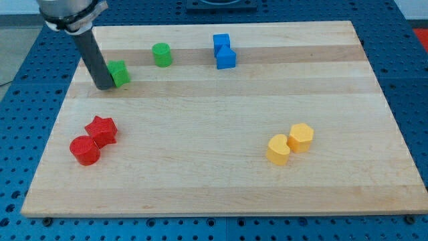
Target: Push the green star into the green circle
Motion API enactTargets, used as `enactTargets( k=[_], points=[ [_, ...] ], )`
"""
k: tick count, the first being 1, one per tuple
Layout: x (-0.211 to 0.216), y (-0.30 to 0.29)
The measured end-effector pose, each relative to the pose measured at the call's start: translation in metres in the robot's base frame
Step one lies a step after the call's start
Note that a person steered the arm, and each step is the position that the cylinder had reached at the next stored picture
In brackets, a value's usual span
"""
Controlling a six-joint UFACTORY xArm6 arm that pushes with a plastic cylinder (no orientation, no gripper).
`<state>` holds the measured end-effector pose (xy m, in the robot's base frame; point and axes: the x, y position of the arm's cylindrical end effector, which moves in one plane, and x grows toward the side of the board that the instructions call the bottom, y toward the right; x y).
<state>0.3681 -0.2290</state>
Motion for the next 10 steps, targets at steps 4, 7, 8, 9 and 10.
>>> enactTargets(
  k=[4, 7, 8, 9, 10],
  points=[
    [-0.057, 0.004],
    [0.041, -0.037],
    [-0.003, -0.023],
    [-0.031, -0.002],
    [-0.007, -0.012]
  ],
)
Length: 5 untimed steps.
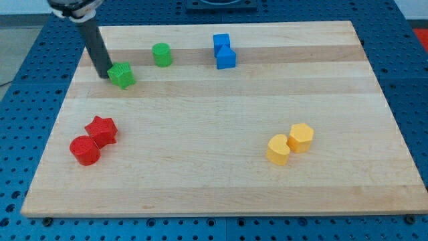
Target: Push the green star into the green circle
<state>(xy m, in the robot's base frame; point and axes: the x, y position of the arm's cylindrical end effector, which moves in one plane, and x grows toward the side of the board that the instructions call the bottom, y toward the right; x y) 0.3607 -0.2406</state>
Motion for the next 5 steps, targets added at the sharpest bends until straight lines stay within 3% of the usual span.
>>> enactTargets(
  k=[1, 2, 3, 4, 5],
  points=[
    [0.030, -0.011],
    [0.013, 0.006],
    [-0.030, 0.029],
    [-0.028, 0.031],
    [0.003, 0.026]
  ],
)
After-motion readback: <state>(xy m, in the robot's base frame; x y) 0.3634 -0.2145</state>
